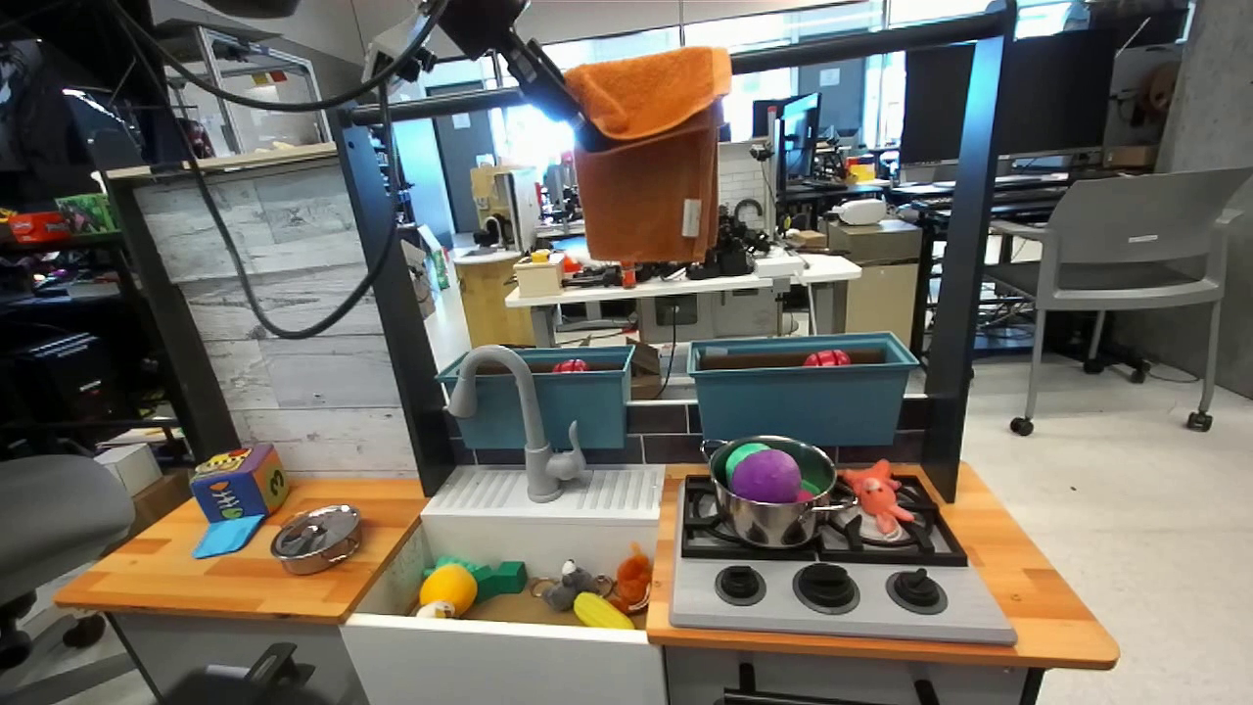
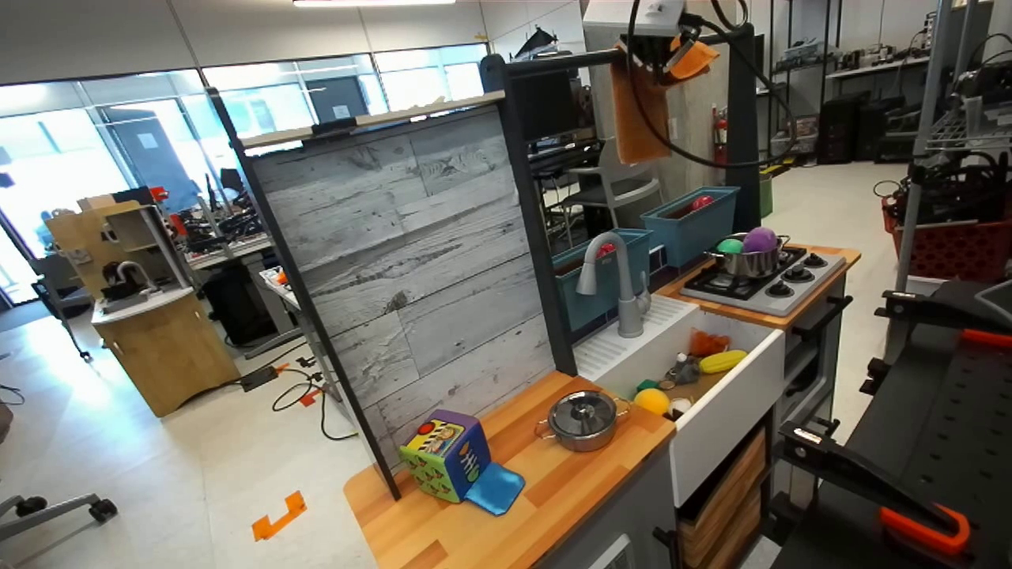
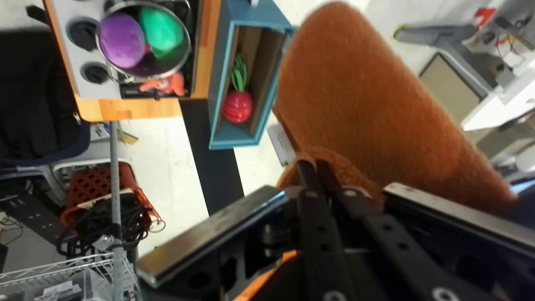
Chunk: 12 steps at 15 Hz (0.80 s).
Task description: Pick up the cloth and put it in the sink, then pick up the lid from the pot and put it on the counter
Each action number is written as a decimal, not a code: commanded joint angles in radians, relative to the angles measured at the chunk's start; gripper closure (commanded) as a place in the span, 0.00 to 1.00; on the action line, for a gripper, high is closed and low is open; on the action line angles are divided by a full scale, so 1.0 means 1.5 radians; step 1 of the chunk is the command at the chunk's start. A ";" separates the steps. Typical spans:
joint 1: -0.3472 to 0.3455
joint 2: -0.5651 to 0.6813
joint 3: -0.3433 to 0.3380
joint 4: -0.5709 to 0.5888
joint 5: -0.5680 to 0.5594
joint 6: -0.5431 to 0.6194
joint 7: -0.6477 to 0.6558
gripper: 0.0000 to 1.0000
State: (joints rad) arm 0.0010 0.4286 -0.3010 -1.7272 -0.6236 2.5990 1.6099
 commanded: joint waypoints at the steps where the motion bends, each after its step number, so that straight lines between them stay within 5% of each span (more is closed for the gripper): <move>1: -0.008 -0.040 0.058 -0.102 0.095 0.004 -0.097 0.99; 8: -0.033 -0.012 0.164 -0.173 0.360 -0.040 -0.361 0.99; 12: -0.045 0.013 0.180 -0.136 0.482 -0.182 -0.502 0.99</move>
State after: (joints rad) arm -0.0377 0.4287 -0.0541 -1.9871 -0.0053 2.4813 0.9882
